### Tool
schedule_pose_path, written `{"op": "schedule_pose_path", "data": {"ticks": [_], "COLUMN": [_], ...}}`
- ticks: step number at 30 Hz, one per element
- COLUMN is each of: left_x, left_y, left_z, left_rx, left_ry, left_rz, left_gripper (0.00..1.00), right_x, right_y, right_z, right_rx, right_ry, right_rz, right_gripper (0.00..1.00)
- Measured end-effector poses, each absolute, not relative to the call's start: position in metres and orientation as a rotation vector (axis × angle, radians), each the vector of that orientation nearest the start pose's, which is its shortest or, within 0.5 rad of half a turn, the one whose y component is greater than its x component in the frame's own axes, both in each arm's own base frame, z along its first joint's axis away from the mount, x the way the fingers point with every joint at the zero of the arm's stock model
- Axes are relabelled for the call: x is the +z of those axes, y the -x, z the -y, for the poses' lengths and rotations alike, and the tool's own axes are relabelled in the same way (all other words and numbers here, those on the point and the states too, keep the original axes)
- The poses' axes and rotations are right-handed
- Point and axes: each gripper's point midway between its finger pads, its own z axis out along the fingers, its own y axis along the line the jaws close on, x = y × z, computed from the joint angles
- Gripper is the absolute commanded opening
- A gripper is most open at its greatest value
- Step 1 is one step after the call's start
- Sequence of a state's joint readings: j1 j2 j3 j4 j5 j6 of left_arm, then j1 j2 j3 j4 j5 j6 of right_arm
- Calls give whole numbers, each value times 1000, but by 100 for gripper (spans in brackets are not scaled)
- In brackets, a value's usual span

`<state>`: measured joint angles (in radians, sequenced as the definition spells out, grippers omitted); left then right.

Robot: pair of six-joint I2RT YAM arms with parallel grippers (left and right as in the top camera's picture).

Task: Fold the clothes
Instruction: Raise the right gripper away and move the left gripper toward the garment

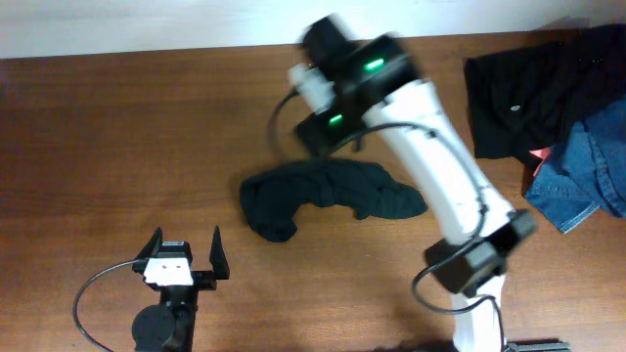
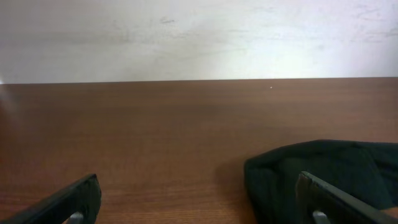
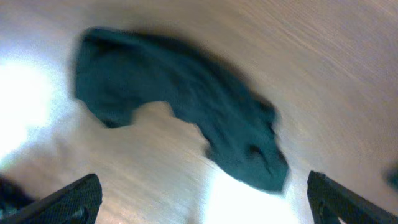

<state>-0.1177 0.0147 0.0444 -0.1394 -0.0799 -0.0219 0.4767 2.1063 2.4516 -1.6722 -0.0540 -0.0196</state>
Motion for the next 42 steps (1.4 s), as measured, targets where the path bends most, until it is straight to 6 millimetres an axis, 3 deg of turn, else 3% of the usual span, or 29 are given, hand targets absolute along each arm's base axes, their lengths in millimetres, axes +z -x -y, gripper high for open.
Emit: {"op": "schedule_pose_path", "data": {"ticks": [2, 6, 17, 22, 27, 31, 33, 39, 42], "left_x": [158, 158, 160, 166, 148, 133, 141, 211, 230], "left_y": [-243, -243, -243, -242, -237, -231, -229, -237, -245], "left_z": [15, 15, 15, 32, 58, 71, 76, 84, 91], "left_rx": [-38, -37, -39, -144, -384, -505, -539, -545, -529], "left_ry": [-21, -20, -20, -68, -54, -41, -39, -94, -163], "left_rz": [-1680, -1680, -1672, -1646, -1741, -1891, -1944, -2122, -2283], "left_gripper": [100, 99, 99, 100, 100, 100, 100, 100, 100], "right_x": [248, 247, 195, 171, 161, 161, 161, 160, 159], "right_y": [-382, -392, -381, -363, -344, -343, -345, -352, -357], "right_z": [-168, -128, -67, -46, -41, -41, -42, -48, -49], "right_rx": [147, 138, 116, 101, 95, 97, 109, 157, 166], "right_ry": [536, 328, 53, -29, -44, -43, -43, -40, -22], "right_rz": [-2862, -2902, -3123, -3232, -3295, -3281, -3268, -3240, -3220], "right_gripper": [98, 99, 99, 98, 99, 100, 99, 90, 90]}}
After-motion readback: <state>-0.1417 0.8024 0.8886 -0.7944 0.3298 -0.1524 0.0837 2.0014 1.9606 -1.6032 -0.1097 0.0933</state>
